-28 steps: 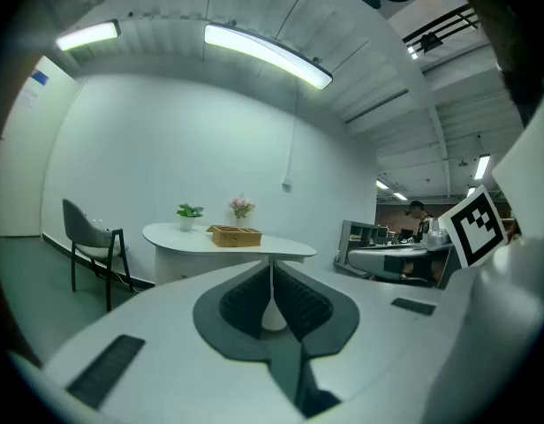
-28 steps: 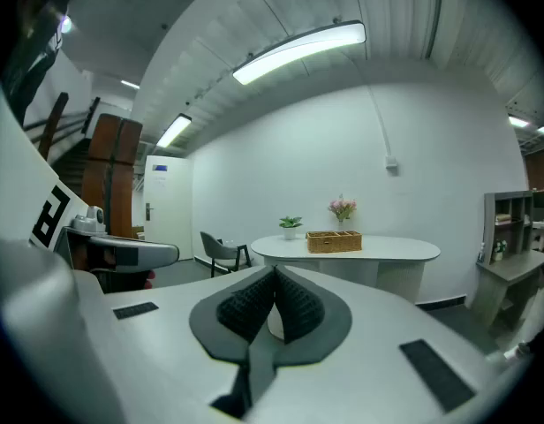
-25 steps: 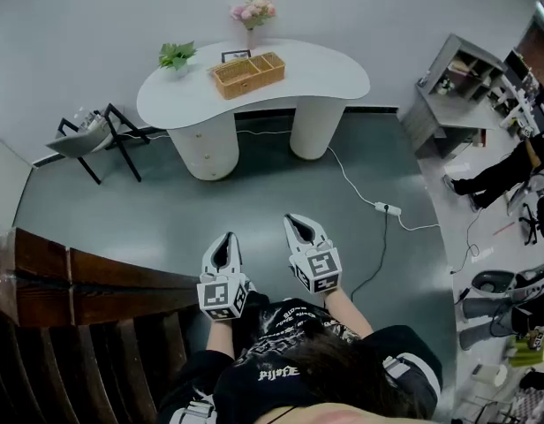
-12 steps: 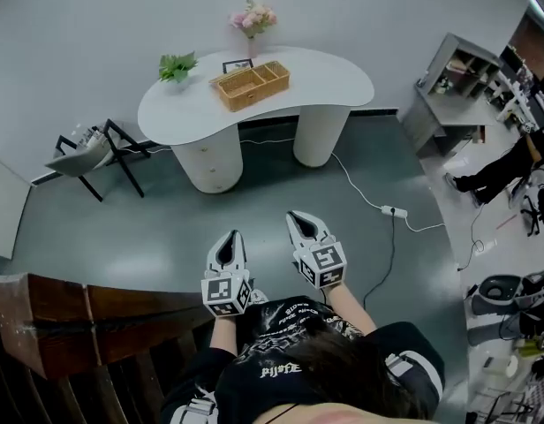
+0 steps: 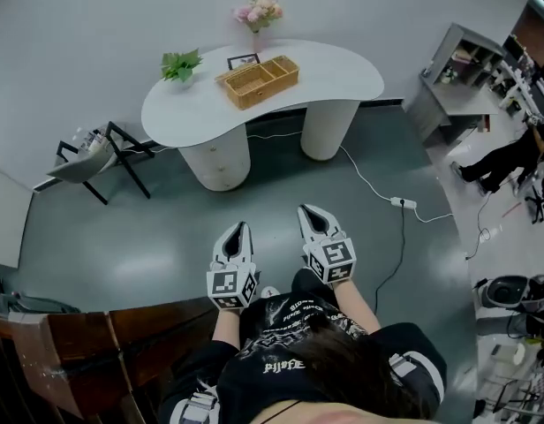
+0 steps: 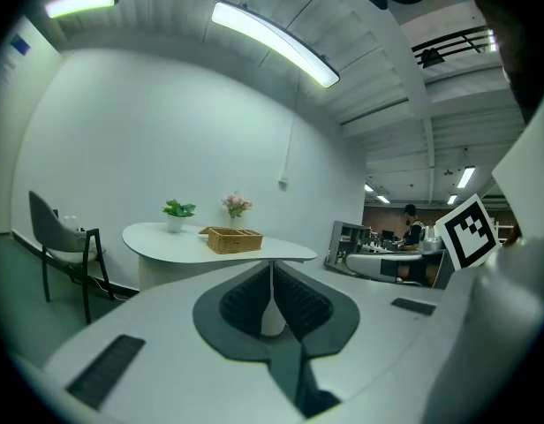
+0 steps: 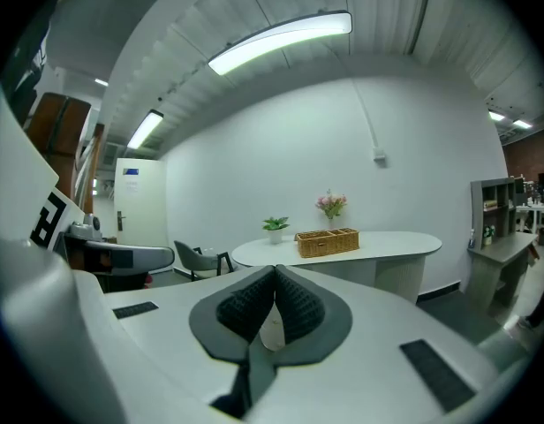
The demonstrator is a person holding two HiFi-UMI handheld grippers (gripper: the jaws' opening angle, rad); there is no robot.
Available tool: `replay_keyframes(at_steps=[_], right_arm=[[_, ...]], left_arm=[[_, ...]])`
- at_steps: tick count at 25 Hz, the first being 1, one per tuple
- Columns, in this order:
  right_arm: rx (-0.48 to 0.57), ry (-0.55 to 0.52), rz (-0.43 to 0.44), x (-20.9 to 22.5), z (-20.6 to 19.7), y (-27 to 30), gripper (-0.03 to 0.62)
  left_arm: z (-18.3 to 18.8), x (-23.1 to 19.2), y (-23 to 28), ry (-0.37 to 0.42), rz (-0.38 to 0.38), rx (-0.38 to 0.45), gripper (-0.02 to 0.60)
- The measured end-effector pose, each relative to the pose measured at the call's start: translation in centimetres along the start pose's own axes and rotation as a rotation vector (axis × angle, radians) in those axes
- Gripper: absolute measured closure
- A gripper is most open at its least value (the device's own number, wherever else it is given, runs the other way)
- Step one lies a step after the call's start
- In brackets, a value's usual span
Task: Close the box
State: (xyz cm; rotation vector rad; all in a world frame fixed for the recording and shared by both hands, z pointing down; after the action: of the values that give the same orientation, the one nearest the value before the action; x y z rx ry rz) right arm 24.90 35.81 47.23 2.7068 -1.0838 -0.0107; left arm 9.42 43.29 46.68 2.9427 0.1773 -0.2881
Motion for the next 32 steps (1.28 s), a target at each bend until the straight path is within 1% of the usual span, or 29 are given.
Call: replay_keyframes(at_steps=[3, 7, 12, 14, 16, 19, 22, 25, 28, 30, 32], right_arm=[[-0.006, -0.001, -0.006, 0.3, -0.1, 1.0, 0.569], [-0.007, -0.004, 0.018, 0.5, -0.3, 2.4, 0.569], [0.017, 0.029, 0.090, 1.5, 0.2, 6.0, 0.569], [0.010, 0.018, 0.107, 2.2, 0.4, 7.9, 0.569], [-0.006, -0.005, 0.117, 3.1, 0.6, 9.7, 0.569], [-0.019, 0.017, 0.144, 4.7, 0.9, 12.2, 0.569], [-0.025, 0.039, 0.165, 6.6, 1.3, 14.7, 0.569], [-0.023, 0.040, 0.173, 8.7, 2.0, 16.9, 0.569], [-0.023, 0.033, 0.177, 10.7, 2.8, 18.9, 0.569], [-0.009, 0.026, 0.164, 12.3, 3.6, 20.3, 0.569], [0.009, 0.027, 0.162, 13.9, 4.4, 21.8, 0.569]], left_arm=[[-0.2, -0.7, 0.7, -0.007, 0.002, -0.002, 0.552], [-0.8, -0.9, 1.2, 0.004, 0.011, -0.010, 0.552], [-0.5, -3.1, 2.9, -0.007, 0.084, 0.013, 0.552], [-0.1, -4.4, 4.0, -0.012, 0.121, 0.014, 0.552], [-0.1, -5.2, 5.5, -0.032, 0.145, -0.004, 0.552], [-0.7, -5.7, 8.2, -0.075, 0.160, -0.039, 0.552], [-0.2, -5.7, 11.1, -0.066, 0.158, -0.052, 0.552], [0.7, -5.7, 13.9, -0.053, 0.164, -0.048, 0.552], [1.8, -5.8, 16.3, -0.070, 0.181, -0.019, 0.552], [2.5, -5.9, 18.1, -0.073, 0.197, -0.002, 0.552], [2.8, -6.0, 20.1, -0.056, 0.221, -0.003, 0.552]])
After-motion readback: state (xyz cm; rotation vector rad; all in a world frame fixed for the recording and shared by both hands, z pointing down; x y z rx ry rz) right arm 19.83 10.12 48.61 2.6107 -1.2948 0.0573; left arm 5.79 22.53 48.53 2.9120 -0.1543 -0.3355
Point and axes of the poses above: the fingertips, and each gripper's own axes: y forward along the fingers, x to its right, z out of its top, the point moved 3 cm from there along -y, backward along the fingers, and after that the axes turned 1 degree about -y, right-handed, at the moved point
